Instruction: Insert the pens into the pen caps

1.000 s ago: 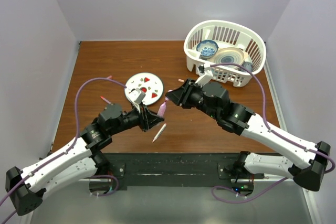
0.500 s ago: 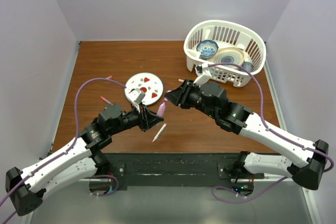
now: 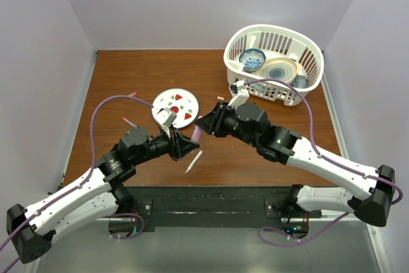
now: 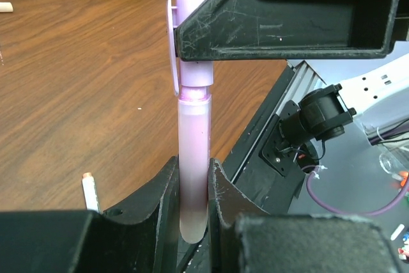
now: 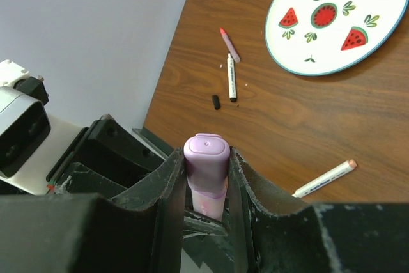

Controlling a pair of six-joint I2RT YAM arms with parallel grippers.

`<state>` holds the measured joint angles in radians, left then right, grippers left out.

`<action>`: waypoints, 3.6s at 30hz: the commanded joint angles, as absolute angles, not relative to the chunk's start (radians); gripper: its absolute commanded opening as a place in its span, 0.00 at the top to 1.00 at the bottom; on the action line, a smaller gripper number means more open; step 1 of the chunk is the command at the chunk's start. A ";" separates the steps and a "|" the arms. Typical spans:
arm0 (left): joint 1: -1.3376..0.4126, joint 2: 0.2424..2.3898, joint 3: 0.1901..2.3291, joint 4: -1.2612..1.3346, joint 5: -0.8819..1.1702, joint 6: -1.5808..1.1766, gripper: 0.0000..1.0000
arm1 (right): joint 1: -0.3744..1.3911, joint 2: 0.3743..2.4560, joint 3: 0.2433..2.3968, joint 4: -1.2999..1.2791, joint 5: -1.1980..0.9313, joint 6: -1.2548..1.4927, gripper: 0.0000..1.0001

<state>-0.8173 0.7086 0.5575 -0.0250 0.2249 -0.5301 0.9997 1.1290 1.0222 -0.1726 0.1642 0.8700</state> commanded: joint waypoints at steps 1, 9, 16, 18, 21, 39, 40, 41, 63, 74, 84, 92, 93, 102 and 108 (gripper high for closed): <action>-0.813 0.713 0.574 0.012 0.186 -0.514 1.00 | 1.058 1.120 1.019 -0.176 0.176 0.857 1.00; -0.813 0.710 0.604 0.015 0.106 -0.514 1.00 | 1.152 1.120 0.914 -0.196 0.253 0.919 1.00; -0.813 0.692 0.635 0.020 0.089 -0.497 1.00 | 1.170 1.101 0.887 -0.155 0.219 0.893 1.00; -0.813 0.687 0.630 0.040 0.098 -0.500 1.00 | 1.175 1.094 0.868 -0.118 0.173 0.888 1.00; -0.813 0.684 0.632 0.071 0.136 -0.492 1.00 | 1.175 1.072 0.829 -0.038 0.117 0.911 0.97; -0.811 0.581 0.592 0.109 0.186 -0.497 1.00 | 1.177 0.974 0.946 -0.141 0.164 0.850 0.55; -0.811 0.581 0.589 0.113 0.198 -0.497 1.00 | 1.177 0.971 0.956 -0.149 0.170 0.835 0.54; -0.813 0.580 0.584 0.120 0.204 -0.494 1.00 | 1.177 0.965 0.974 -0.156 0.172 0.828 0.53; -0.813 0.600 0.538 0.371 0.652 -0.564 1.00 | 1.177 0.905 1.109 -0.104 0.003 0.514 0.20; -0.811 0.604 0.520 0.414 0.676 -0.589 1.00 | 1.177 0.922 1.134 -0.095 0.058 0.508 0.28; -0.813 0.627 0.511 0.429 0.672 -0.597 1.00 | 1.177 0.914 1.103 -0.051 0.055 0.514 0.48; -0.810 0.664 0.549 0.417 0.623 -0.598 1.00 | 1.177 0.954 1.040 -0.126 -0.070 0.515 1.00; -0.810 0.673 0.561 0.413 0.615 -0.588 1.00 | 1.177 0.957 1.028 -0.136 -0.077 0.526 1.00; -0.775 0.704 0.546 0.540 0.611 -0.661 1.00 | 1.177 0.910 0.832 -0.104 -0.127 0.538 1.00; -0.715 0.729 0.531 0.658 0.634 -0.744 1.00 | 1.177 0.870 0.761 -0.060 -0.163 0.557 1.00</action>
<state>-0.7773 0.7216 0.4946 0.3656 0.7406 -0.6632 1.1439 0.8478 0.8310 0.0822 0.0078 0.5339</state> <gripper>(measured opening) 0.218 0.245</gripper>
